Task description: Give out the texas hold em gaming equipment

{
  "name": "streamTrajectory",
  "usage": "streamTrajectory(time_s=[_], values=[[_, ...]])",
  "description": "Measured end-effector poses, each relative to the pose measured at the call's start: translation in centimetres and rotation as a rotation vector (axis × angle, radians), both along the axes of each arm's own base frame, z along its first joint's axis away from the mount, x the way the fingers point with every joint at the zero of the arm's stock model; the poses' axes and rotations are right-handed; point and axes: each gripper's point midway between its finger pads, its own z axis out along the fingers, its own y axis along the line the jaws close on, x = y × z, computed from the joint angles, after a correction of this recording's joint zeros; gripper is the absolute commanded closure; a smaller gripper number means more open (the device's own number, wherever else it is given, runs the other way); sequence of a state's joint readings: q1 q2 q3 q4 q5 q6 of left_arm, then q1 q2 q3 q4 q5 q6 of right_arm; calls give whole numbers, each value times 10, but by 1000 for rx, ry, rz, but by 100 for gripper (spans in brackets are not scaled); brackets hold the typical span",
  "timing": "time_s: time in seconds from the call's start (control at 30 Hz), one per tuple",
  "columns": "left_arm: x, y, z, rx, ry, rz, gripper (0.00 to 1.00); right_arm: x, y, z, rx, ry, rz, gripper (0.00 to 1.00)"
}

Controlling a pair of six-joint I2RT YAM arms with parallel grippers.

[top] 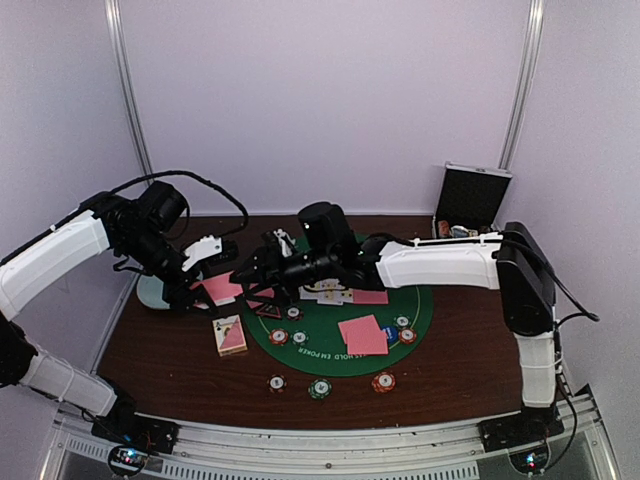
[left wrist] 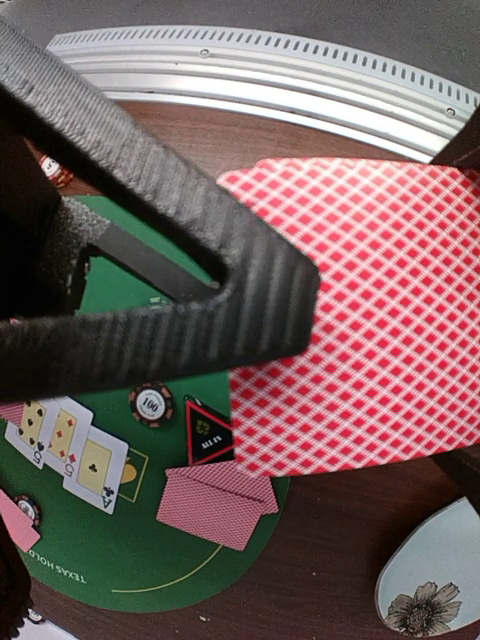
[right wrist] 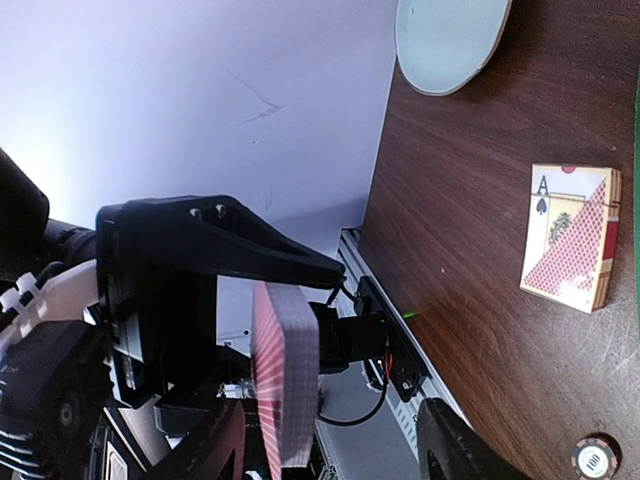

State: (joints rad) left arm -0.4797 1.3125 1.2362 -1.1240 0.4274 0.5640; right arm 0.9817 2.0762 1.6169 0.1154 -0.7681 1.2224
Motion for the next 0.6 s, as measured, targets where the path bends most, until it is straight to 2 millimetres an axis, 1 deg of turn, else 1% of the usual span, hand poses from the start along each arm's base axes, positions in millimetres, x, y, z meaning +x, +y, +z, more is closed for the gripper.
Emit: streamTrajectory(time_s=[0.13,0.27,0.33,0.5,0.6], values=[[0,0,0,0,0,0,100,-1,10,3,25,5,12,36],[0,0,0,2,0,1,100,-5,20,-10,19,35,26,37],[-2,2,-1,11,7,2,100,-5,23,-12,26,44,29,38],[-1,2,-1,10,4,2,100,-6,26,-9,47,46,31,49],[-1,2,-1,11,3,2,100,-3,24,-10,58,50,24,53]])
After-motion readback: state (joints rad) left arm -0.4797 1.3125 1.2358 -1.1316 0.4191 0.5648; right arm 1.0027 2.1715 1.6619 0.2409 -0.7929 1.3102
